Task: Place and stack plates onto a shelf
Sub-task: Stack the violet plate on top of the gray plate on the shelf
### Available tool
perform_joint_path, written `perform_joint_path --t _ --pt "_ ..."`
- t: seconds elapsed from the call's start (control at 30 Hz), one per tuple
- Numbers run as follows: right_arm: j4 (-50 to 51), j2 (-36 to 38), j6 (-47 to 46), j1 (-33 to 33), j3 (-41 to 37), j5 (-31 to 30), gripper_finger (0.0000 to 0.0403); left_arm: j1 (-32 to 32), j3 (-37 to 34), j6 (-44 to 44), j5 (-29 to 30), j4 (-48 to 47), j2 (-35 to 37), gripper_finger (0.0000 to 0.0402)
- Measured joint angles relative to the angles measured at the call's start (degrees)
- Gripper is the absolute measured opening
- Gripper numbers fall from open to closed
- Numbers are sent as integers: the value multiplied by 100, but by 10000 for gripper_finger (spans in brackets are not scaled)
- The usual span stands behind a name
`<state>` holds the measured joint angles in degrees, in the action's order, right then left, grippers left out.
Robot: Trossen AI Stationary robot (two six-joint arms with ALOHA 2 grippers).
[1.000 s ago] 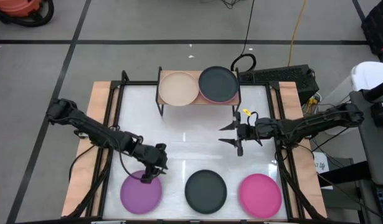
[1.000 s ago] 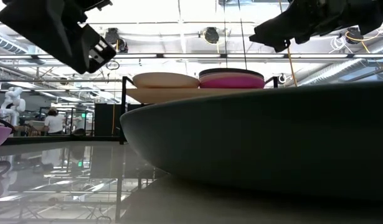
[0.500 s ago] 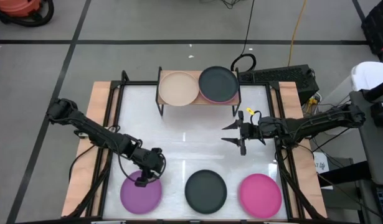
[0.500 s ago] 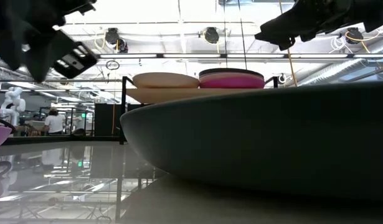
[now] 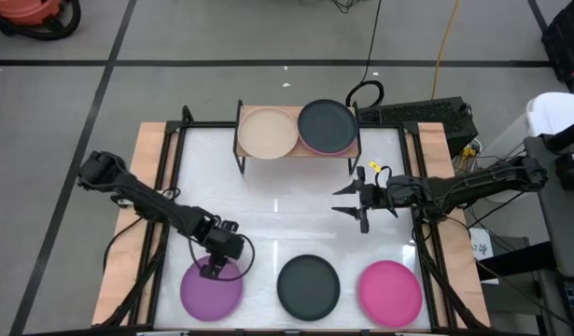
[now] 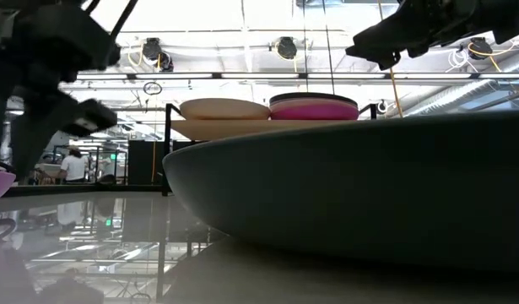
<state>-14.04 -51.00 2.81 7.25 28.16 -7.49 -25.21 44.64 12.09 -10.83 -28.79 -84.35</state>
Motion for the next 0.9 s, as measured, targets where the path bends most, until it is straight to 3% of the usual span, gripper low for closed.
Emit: perform_joint_path --t 0.2,0.4,0.73,0.9 --pt "9 0 0 0 0 0 183 51 0 -12 -175 -74 -243 106" --pt "19 0 -4 -1 0 0 183 66 0 -22 12 -269 -274 104" --pt "19 0 -20 -1 0 0 183 301 0 -33 -53 -279 -262 15" --pt "19 0 -17 -2 0 -1 183 499 0 52 -22 -335 -77 10"
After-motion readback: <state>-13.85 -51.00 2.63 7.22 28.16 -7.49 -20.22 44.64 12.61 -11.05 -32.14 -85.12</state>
